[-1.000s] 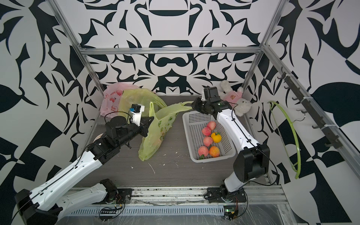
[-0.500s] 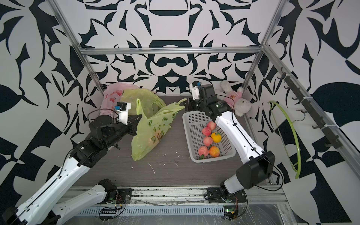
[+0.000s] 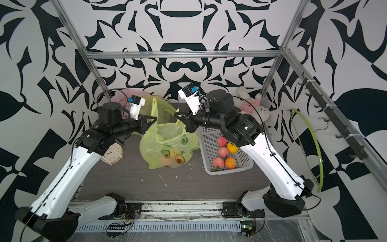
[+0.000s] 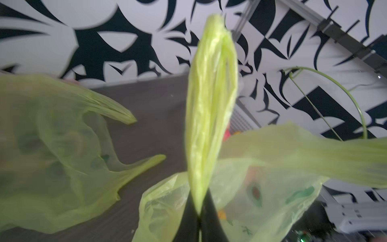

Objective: Place the peach into a plastic bag & tie a knot
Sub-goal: Cross the plastic bag at the center of the board.

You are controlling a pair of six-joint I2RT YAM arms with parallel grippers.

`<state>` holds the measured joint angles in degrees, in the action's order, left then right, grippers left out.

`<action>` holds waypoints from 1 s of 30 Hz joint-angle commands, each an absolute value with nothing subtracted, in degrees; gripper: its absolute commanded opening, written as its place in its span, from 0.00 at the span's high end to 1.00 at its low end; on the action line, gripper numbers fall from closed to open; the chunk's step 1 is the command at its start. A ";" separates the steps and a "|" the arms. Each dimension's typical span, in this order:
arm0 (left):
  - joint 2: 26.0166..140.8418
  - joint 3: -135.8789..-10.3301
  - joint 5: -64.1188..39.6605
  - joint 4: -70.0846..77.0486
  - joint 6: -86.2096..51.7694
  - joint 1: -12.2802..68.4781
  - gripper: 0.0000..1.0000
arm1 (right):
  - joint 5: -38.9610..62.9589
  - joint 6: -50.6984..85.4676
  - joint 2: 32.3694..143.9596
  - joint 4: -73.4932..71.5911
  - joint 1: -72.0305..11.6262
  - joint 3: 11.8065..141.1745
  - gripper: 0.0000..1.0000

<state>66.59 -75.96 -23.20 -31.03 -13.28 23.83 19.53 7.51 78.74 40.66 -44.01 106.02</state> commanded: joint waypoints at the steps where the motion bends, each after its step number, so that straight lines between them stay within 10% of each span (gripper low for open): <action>1: 67.27 -73.94 -37.90 -30.44 -15.36 23.68 1.00 | 23.05 7.50 80.52 39.84 -44.12 102.14 1.00; 30: 75.77 -73.47 -41.20 -27.62 -10.80 24.91 1.00 | 29.62 14.07 88.71 32.70 -42.01 99.32 1.00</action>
